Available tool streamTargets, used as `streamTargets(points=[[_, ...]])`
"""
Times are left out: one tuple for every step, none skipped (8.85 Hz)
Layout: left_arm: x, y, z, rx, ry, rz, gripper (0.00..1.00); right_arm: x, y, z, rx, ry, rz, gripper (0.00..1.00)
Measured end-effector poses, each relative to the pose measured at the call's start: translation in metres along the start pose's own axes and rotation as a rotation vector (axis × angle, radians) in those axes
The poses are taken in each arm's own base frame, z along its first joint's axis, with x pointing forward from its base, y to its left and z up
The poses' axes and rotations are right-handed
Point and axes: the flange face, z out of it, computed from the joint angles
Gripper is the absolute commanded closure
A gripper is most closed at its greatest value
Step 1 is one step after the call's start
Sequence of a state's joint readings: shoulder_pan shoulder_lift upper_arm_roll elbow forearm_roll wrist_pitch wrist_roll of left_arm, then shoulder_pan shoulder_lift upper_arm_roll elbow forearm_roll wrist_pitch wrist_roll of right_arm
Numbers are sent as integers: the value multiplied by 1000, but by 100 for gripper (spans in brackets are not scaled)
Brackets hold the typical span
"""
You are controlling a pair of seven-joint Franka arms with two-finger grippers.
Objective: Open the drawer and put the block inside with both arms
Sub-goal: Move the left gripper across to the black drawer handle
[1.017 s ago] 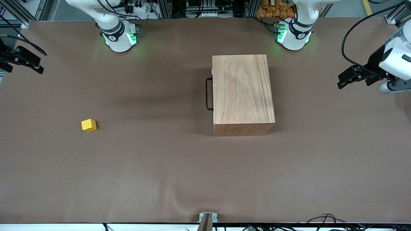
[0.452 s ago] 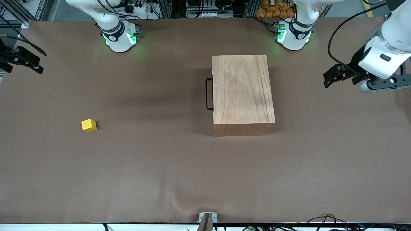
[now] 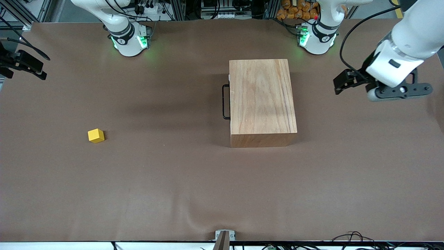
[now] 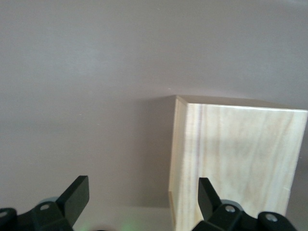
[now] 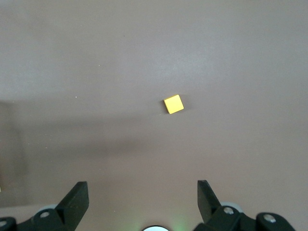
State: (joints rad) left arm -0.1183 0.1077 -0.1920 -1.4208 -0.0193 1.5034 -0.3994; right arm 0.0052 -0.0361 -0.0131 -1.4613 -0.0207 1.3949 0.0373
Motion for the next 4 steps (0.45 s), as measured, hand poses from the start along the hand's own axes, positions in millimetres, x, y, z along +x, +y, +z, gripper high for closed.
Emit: streamTargets(points=[[-2,31,3,-8,0,-19,0,0,1,0,0,0,1,0],[-6,68,9,-15,-5,-37,0,0,1,0,0,-1,2,0],[-11,109,20,-21,-12,-66,0,0,2,0,0,-1,3,0],[-16,146,34,-31,-13,-94,0,0,2,0,0,-1,4,0]])
